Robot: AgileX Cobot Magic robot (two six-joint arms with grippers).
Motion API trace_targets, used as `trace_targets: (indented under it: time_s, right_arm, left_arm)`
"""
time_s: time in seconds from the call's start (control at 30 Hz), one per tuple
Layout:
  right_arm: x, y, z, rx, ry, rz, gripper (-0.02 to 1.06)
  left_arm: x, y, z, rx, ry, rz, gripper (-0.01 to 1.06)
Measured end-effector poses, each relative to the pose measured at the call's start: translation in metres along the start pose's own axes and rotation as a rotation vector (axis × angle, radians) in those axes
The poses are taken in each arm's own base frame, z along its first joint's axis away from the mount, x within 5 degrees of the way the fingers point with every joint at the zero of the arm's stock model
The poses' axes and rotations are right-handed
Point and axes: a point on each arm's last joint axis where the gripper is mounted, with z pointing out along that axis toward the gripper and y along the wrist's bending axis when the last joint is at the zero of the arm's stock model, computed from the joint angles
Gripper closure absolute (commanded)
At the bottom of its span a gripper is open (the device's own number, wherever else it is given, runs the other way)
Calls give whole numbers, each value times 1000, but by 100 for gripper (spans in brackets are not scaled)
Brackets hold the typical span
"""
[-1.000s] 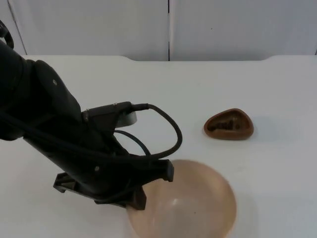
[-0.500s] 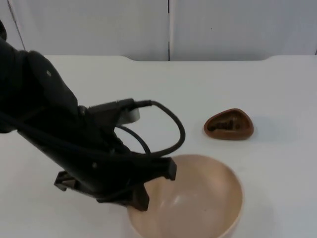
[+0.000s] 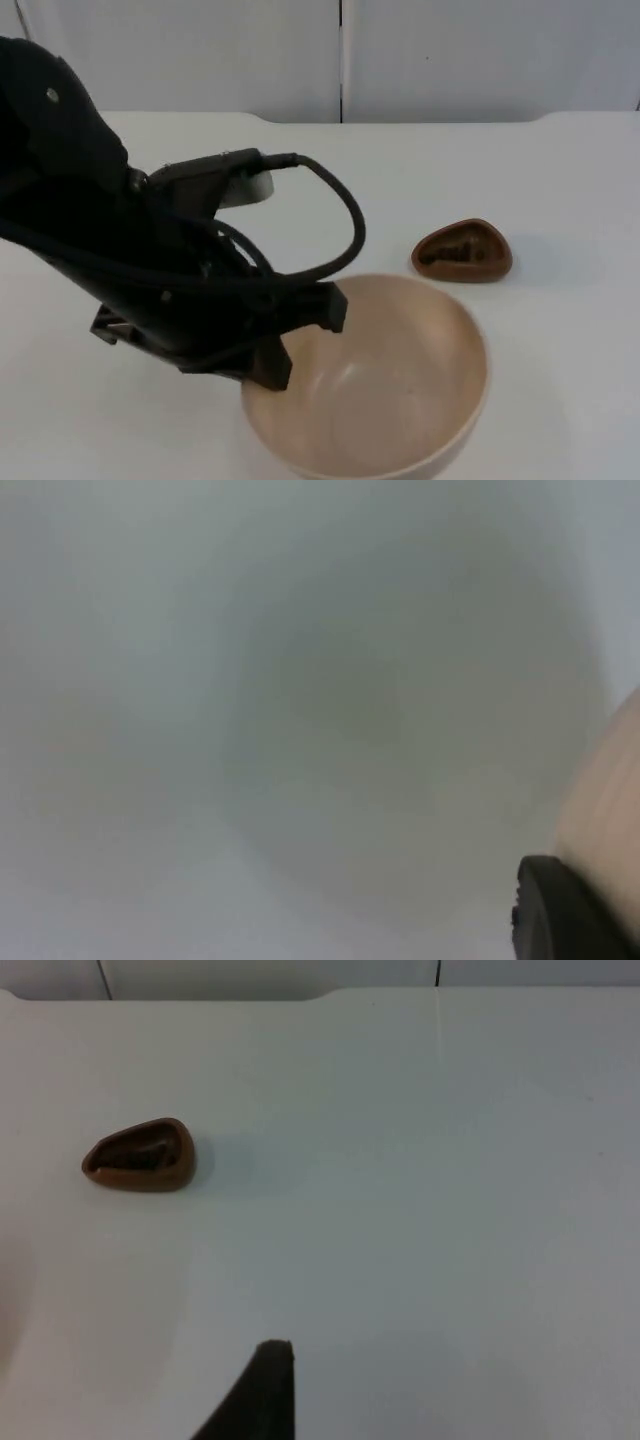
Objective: Pick up the bowl with the left hand and pour the coffee beans from the cup into the bowl with the right hand.
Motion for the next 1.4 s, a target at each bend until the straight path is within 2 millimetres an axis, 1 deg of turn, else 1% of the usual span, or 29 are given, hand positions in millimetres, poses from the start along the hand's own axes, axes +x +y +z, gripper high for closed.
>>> trace_targets:
  time_s: [0.07,0.2,0.23,0.27,0.37,0.4,0.53,0.67,0.83,0.93,0.97,1.13,1.4]
  right_arm:
    - [0,0,0,0,0,0,-1]
    - [0,0,0,0,0,0,-1]
    - [0,0,0,0,0,0,-1]
    - [0,0,0,0,0,0,-1]
    - [0,0,0,0,0,0,-1]
    - [0,0,0,0,0,0,-1]
    - [0,0,0,0,0,0,-1]
    - [0,0,0,0,0,0,-1]
    - [0,0,0,0,0,0,-1]
    - [0,0,0,0,0,0,-1]
    - [0,0,0,0,0,0,-1]
    - [0,0,0,0,0,0,-1]
    - [0,0,0,0,0,0,-1]
  left_arm:
    - [0,3,-1,-4,10,-6,105]
    - [-4,22,-7,-27,32,-53,105]
    - [-4,22,-7,-27,32,-53,105]
    - [-5,27,-8,-33,35,-60,105]
    - [-10,41,-19,-52,22,-75,105]
    - [-10,41,-19,-52,22,-75,105]
    - [-13,48,-33,-90,-14,-49,105]
    - [-12,53,-39,-152,-18,-20,105]
    - [-14,59,-42,-232,-19,-5,105]
    - [-27,58,-50,-265,-57,-2,105]
    - [-27,58,-50,-265,-57,-2,105]
    - [-49,50,-63,-269,-113,2,105]
    - [-51,49,-66,-268,-122,4,105]
